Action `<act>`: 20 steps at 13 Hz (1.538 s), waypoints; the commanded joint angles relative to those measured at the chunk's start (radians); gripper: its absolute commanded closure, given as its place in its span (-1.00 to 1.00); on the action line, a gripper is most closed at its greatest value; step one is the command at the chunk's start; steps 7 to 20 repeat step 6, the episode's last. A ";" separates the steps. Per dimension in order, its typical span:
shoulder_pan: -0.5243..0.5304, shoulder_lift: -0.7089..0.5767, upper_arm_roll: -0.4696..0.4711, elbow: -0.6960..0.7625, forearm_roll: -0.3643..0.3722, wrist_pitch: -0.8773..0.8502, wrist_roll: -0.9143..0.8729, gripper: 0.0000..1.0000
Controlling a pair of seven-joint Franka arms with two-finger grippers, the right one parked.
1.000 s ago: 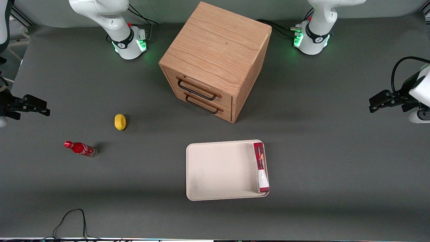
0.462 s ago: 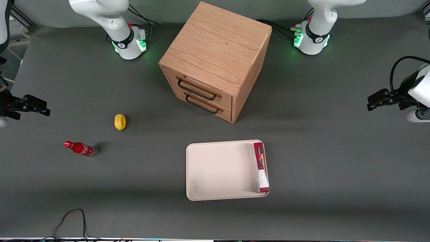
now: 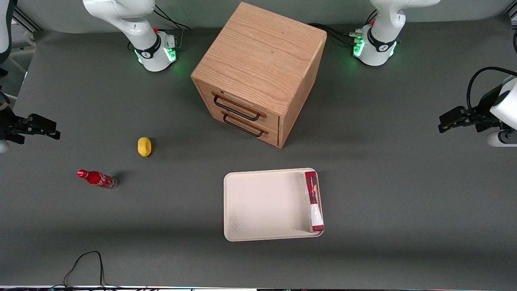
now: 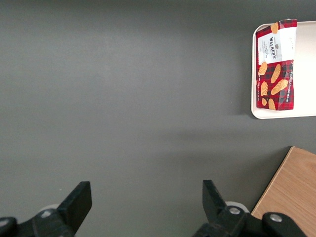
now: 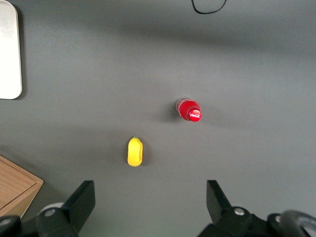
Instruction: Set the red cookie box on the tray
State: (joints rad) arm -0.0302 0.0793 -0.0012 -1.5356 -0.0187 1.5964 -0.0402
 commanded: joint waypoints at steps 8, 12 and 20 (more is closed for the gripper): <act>-0.007 -0.016 0.009 -0.006 0.005 -0.035 0.000 -1.00; -0.007 -0.016 0.009 -0.006 0.005 -0.035 0.000 -1.00; -0.007 -0.016 0.009 -0.006 0.005 -0.035 0.000 -1.00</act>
